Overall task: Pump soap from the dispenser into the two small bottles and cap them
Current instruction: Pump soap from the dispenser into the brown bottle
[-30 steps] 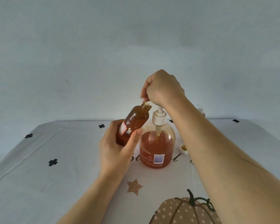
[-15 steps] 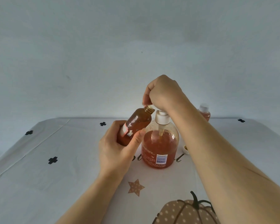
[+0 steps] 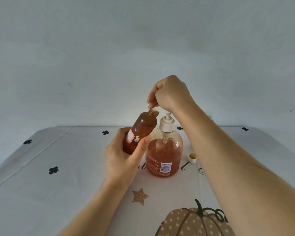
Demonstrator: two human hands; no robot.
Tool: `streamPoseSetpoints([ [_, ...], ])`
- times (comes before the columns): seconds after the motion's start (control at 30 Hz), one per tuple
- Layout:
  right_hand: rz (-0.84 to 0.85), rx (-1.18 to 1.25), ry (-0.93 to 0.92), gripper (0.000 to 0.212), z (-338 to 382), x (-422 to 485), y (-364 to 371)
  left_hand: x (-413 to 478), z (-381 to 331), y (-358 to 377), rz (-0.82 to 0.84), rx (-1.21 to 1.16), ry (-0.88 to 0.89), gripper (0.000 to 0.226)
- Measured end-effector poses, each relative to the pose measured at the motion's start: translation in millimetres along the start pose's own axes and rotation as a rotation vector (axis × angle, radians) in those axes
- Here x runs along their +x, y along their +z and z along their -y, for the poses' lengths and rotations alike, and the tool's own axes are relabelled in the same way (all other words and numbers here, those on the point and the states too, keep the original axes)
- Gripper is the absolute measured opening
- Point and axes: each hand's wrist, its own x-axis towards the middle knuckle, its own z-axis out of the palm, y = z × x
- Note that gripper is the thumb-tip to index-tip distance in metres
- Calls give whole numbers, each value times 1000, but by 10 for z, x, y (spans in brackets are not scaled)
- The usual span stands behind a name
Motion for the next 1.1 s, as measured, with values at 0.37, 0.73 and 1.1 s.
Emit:
streamPoseSetpoints([
  [0.37, 43, -58, -22, 40, 0, 17, 17, 2, 6, -13, -71, 13, 33, 33],
  [0.73, 125, -132, -16, 42, -39, -4, 57, 8, 46, -31, -105, 0, 45, 40],
  [1.1, 15, -57, 5, 36, 16, -32, 23, 10, -14, -8, -68, 22, 4, 35],
])
